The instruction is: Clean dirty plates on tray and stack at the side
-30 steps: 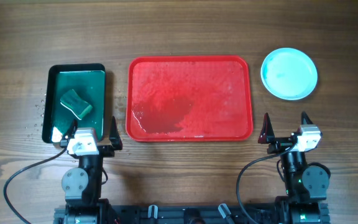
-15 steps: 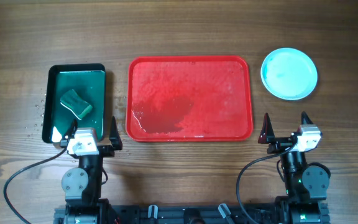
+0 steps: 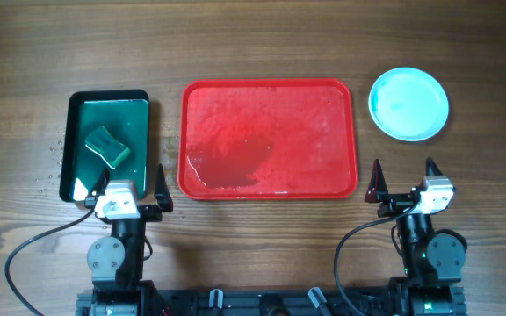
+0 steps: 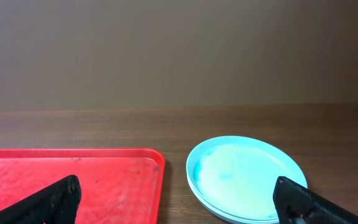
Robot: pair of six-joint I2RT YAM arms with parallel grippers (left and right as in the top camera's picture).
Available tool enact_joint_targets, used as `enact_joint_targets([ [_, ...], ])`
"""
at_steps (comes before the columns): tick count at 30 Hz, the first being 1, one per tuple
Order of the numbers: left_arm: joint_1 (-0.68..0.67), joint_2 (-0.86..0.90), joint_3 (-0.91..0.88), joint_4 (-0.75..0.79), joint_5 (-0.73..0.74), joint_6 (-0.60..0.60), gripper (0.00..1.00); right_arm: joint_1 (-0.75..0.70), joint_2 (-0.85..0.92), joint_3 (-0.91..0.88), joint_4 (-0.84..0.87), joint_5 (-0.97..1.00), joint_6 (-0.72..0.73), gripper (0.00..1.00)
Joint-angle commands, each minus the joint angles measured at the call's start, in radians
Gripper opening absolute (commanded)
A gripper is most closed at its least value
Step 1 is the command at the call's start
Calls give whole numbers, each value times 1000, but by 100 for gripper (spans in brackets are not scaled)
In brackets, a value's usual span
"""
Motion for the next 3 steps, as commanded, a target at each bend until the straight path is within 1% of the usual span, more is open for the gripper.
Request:
enact_joint_targets([
  [1,8,-10,-1,-7,16,15,100,-4,-4,-1,2,-20,15,100],
  [3,8,-10,-1,-7,16,15,100,-4,-4,-1,2,-20,14,100],
])
